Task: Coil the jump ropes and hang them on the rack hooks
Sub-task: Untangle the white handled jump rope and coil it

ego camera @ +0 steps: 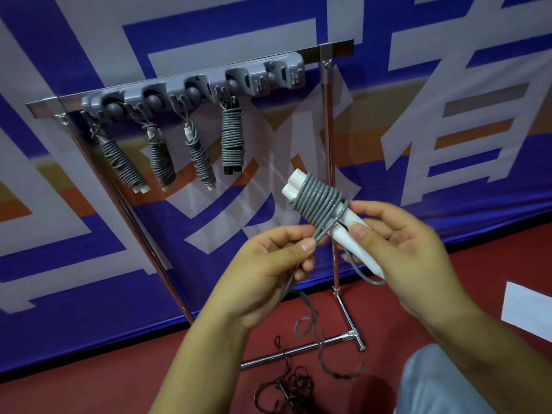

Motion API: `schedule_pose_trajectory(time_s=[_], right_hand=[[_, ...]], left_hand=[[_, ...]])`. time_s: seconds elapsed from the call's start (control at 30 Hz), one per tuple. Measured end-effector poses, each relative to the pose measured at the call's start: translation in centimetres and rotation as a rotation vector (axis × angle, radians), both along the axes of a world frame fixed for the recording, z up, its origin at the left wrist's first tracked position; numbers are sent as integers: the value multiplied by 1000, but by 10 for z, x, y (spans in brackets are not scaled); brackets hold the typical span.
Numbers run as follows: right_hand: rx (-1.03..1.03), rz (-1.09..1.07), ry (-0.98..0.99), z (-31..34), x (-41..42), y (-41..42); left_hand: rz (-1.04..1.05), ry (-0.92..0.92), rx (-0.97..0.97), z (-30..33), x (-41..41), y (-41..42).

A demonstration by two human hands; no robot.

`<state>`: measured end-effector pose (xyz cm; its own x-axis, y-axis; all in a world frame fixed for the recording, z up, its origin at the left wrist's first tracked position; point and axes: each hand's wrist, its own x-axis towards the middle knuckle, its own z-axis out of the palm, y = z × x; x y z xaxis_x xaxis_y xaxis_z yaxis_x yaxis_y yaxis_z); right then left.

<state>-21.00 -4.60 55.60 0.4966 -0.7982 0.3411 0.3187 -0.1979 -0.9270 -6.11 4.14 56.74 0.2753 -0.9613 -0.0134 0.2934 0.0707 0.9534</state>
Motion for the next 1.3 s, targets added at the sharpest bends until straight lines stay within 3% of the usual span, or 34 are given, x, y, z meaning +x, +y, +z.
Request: schedule_pose_trajectory(time_s=[0.27, 0.43, 0.63, 0.8, 0.93, 1.17, 1.3], right_hand=[[-136, -11, 172, -8, 1, 1], [-112, 1, 133, -11, 3, 3], [68, 59, 17, -1, 2, 3], [194, 125, -15, 4, 3, 3], [298, 240, -43, 10, 5, 4], [674, 568, -37, 12, 11, 2], [695, 588, 59, 7, 16, -4]], left_hand=[[-61, -173, 56, 5, 1, 2], [-104, -215, 48, 7, 2, 1], [-128, -203, 56, -3, 4, 5], [47, -286, -14, -8, 7, 5], [141, -245, -139, -15, 11, 1], [-36, -238, -347, -13, 15, -1], [43, -270, -294, -15, 15, -1]])
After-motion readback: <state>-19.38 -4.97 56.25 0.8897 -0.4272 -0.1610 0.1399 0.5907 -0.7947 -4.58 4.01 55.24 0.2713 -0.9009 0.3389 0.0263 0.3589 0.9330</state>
